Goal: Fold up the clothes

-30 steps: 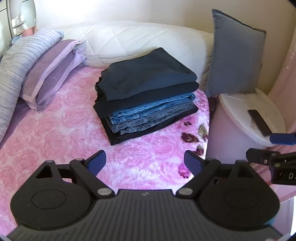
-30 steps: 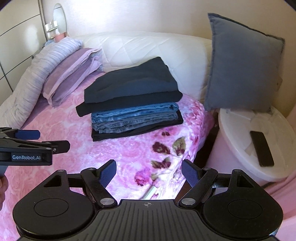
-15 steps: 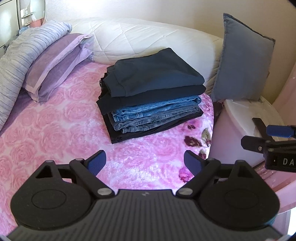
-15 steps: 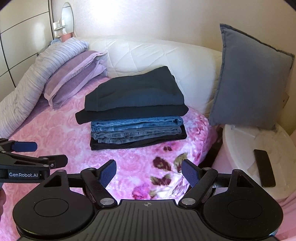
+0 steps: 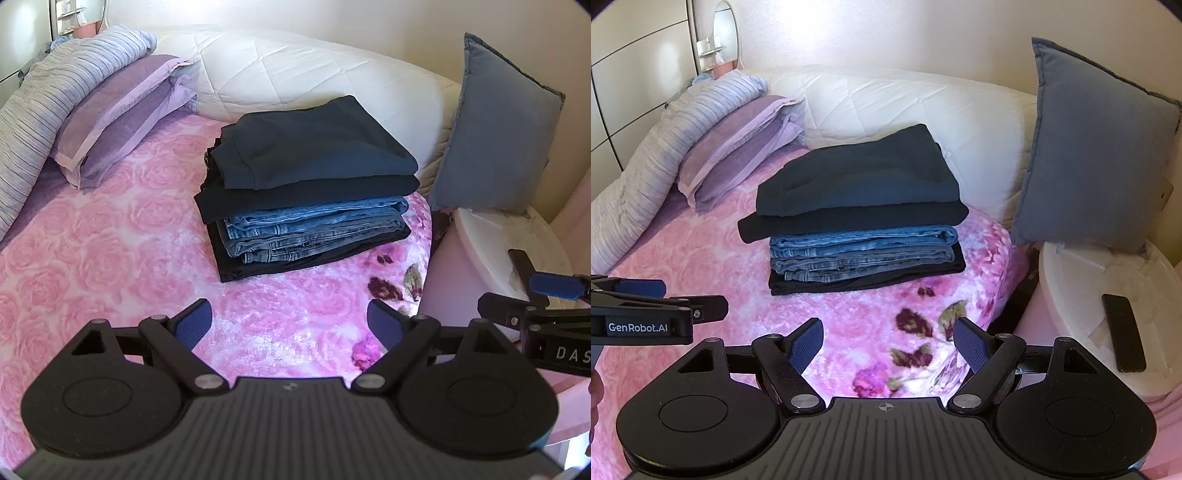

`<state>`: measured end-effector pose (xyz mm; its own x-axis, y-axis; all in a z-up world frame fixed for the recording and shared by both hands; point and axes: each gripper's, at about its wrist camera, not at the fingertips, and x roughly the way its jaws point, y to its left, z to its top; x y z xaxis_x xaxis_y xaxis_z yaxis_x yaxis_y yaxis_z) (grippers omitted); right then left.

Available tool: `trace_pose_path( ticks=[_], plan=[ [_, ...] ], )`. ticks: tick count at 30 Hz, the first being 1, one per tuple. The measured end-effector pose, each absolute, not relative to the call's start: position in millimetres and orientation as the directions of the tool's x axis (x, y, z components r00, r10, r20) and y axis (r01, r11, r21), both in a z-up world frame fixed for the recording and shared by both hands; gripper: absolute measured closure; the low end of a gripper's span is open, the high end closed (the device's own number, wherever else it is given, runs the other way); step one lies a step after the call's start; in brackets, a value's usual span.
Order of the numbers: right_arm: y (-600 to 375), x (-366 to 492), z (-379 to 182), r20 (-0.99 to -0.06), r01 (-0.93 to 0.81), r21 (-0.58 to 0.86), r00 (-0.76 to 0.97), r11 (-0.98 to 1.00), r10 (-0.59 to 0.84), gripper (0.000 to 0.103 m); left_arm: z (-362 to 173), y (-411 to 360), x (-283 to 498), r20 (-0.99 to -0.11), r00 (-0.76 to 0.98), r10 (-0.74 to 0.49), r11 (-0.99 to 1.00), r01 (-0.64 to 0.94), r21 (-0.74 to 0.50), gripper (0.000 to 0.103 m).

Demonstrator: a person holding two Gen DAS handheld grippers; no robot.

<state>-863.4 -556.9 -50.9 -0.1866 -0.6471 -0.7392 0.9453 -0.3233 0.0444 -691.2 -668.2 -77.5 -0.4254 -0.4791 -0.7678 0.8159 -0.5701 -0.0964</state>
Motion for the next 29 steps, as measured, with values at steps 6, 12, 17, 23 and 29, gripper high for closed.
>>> trace_pose_path(
  ticks=[6, 12, 17, 23, 29],
  plan=[
    [-557.5, -863.3, -49.8, -0.740, 0.946, 0.042, -0.187, -0.322, -0.646, 0.022, -79.5, -669.3, -692.3, -0.773, -0.423, -0.472, -0.567, 0.817, -0.101, 0.014],
    [-557.9, -864.2, -47.9, -0.739, 0.945, 0.038, -0.192, -0.324, -0.646, 0.022, -80.5, -670.3, -694.0, -0.777, -0.421, -0.468, -0.564, 0.819, -0.104, 0.014],
    [-558.9, -863.7, -48.1, -0.743, 0.947, 0.031, -0.193, -0.321, -0.641, 0.022, -80.5, -669.7, -694.4, -0.774, -0.423, -0.470, -0.562, 0.820, -0.106, 0.014],
    [-560.1, -863.3, -49.2, -0.747, 0.948, 0.028, -0.191, -0.316, -0.637, 0.022, -81.0, -671.8, -694.5, -0.776, -0.424, -0.466, -0.560, 0.821, -0.113, 0.014],
    [-562.3, -862.3, -50.9, -0.752, 0.950, 0.024, -0.188, -0.311, -0.632, 0.022, -83.1, -673.0, -694.1, -0.775, -0.423, -0.469, -0.553, 0.825, -0.116, 0.012]
  ],
)
